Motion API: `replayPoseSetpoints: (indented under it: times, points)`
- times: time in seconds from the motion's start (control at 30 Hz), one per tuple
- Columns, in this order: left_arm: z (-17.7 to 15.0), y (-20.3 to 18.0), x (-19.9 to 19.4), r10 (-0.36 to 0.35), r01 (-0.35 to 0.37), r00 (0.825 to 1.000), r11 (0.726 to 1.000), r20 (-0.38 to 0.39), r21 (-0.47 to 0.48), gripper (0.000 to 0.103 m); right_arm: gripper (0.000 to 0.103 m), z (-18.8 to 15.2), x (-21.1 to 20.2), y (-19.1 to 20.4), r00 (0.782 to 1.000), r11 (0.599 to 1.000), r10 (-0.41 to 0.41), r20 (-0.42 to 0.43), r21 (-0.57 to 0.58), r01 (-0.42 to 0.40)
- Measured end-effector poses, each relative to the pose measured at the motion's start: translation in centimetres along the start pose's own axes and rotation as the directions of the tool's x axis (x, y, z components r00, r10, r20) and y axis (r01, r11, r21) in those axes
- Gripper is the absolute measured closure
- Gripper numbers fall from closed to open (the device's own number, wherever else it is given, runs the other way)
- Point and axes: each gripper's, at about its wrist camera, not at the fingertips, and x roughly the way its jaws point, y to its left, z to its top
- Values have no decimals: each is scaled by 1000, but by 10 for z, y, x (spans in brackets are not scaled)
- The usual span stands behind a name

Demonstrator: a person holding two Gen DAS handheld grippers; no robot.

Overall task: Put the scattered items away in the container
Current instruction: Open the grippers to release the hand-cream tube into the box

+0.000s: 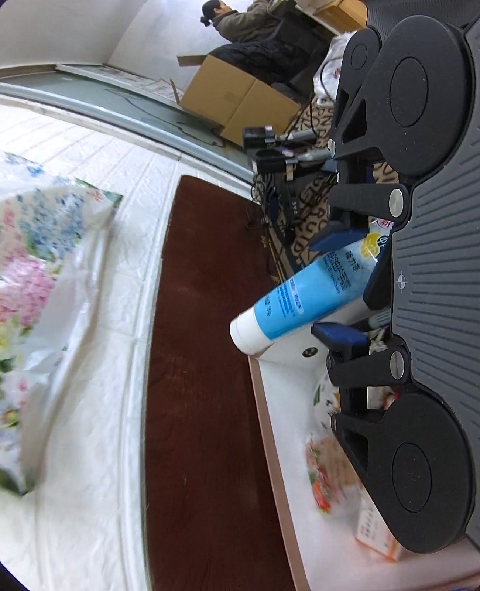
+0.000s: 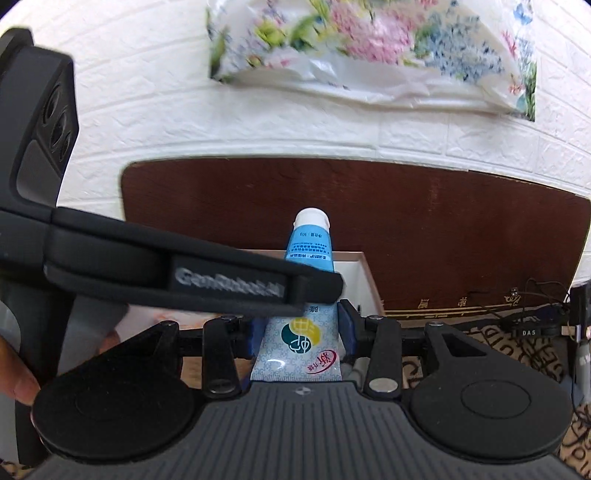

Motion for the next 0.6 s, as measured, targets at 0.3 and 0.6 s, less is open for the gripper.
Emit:
replayPoseSetpoints:
  times: [0.3,0.6]
  points:
    - [-10,43,22,66,-80,991,990,-116,-118,0,22,-22,24,-11,991,990,-115,-61,-89,109]
    - [-28,15,-30,269,-270,963,963,-23,-20,0,5,-31,-11,-11,997,1000,-25,-71,8,26]
